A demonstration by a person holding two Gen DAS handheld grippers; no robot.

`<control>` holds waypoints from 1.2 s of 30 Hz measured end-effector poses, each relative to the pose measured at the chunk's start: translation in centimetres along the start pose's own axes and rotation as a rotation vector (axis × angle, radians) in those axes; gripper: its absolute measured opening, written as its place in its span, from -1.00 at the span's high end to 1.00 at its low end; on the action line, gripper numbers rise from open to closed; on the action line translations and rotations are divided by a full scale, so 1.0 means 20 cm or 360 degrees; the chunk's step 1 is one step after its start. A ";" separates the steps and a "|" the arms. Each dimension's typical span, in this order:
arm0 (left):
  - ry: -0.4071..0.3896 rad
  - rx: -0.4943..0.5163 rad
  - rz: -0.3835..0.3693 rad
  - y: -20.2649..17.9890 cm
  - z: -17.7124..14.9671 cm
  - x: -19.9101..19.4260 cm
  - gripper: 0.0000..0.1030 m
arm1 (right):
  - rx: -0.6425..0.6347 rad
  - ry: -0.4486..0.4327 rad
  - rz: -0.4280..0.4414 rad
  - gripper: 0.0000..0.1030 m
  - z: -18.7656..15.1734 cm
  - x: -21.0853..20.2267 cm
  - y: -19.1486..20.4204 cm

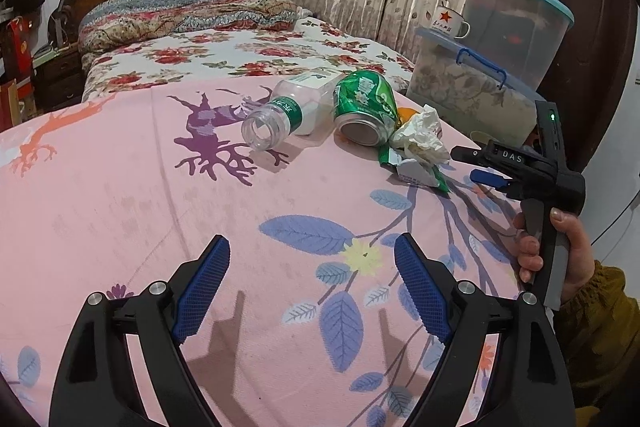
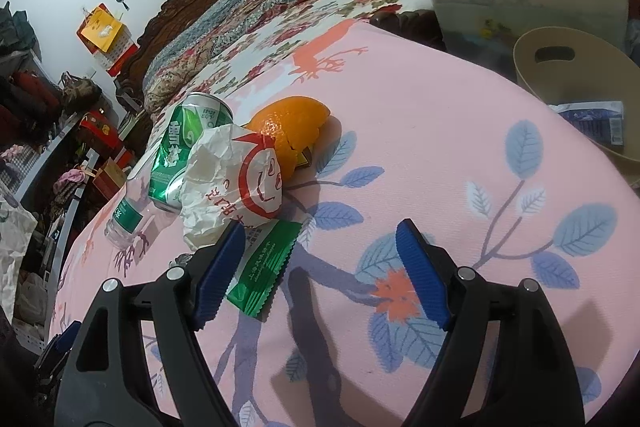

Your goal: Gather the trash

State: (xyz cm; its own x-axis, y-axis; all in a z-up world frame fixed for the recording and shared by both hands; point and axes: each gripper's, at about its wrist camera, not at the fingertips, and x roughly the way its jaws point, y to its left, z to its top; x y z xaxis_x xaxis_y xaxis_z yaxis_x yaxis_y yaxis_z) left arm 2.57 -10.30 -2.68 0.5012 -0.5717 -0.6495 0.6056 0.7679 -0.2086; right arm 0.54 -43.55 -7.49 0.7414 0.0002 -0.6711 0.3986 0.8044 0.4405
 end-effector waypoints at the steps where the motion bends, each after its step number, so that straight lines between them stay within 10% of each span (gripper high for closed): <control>1: 0.0004 -0.0009 -0.0006 0.01 0.00 0.00 -0.56 | -0.0002 0.0001 -0.0001 -0.52 0.00 0.00 0.00; 36: 0.0033 -0.0069 -0.0040 0.05 0.00 0.01 -0.56 | -0.0011 0.0003 -0.0008 -0.54 0.00 0.02 0.01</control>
State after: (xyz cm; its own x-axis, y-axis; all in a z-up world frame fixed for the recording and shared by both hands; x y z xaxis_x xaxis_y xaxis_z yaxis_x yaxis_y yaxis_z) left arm 3.29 -9.78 -3.01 0.4728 -0.5854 -0.6586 0.5905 0.7653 -0.2563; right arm 0.89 -43.42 -7.55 0.7384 -0.0026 -0.6744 0.3984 0.8086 0.4330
